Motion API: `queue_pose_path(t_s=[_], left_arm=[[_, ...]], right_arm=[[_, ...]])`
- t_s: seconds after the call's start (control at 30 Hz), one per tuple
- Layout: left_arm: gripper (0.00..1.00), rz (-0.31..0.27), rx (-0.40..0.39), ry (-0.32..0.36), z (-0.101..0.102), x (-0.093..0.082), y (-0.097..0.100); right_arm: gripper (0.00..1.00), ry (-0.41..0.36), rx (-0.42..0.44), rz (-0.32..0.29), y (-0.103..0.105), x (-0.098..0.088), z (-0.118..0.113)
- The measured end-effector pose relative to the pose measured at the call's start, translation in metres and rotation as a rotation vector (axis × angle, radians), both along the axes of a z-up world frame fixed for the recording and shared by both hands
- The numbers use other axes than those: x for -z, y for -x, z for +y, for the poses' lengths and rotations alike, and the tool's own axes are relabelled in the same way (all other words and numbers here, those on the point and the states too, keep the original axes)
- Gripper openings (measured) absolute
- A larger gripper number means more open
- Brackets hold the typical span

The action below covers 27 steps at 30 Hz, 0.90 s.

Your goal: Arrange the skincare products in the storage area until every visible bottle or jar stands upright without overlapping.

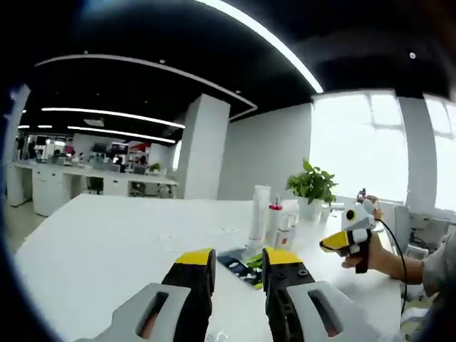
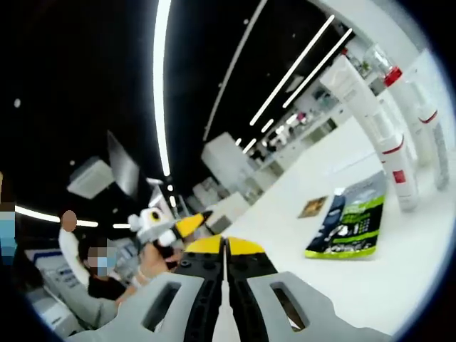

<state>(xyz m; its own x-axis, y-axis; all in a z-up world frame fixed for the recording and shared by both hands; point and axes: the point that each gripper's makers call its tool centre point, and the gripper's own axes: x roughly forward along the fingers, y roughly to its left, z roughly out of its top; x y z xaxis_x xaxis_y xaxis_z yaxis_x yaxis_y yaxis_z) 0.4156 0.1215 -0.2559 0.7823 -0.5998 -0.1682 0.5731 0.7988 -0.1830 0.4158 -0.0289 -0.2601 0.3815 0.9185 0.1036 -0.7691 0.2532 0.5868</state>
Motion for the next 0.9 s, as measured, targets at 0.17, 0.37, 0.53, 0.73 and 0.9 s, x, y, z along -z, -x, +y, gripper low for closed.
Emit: queue_pose_path(t_s=[0.17, 0.37, 0.53, 0.73, 0.9], left_arm=[[0.42, 0.030, 0.031, -0.286, 0.007, 0.028, 0.002], [0.52, 0.182, 0.081, -0.489, 0.016, 0.068, 0.009], [0.56, 0.342, 0.095, -0.550, 0.028, 0.092, 0.005], [0.59, 0.559, 0.075, -0.586, 0.041, 0.113, 0.007], [0.67, 0.681, 0.090, -0.712, 0.038, 0.127, 0.019]], right_arm=[[0.00, 0.024, 0.000, -0.006, 0.001, 0.004, 0.001], [0.00, 0.045, 0.015, -0.020, -0.001, 0.006, 0.001], [0.16, 0.162, -0.016, -0.131, 0.005, 0.009, 0.010], [0.32, 0.298, -0.001, -0.229, 0.007, 0.021, 0.016], [0.34, 0.270, -0.015, -0.232, 0.008, 0.015, 0.018]])
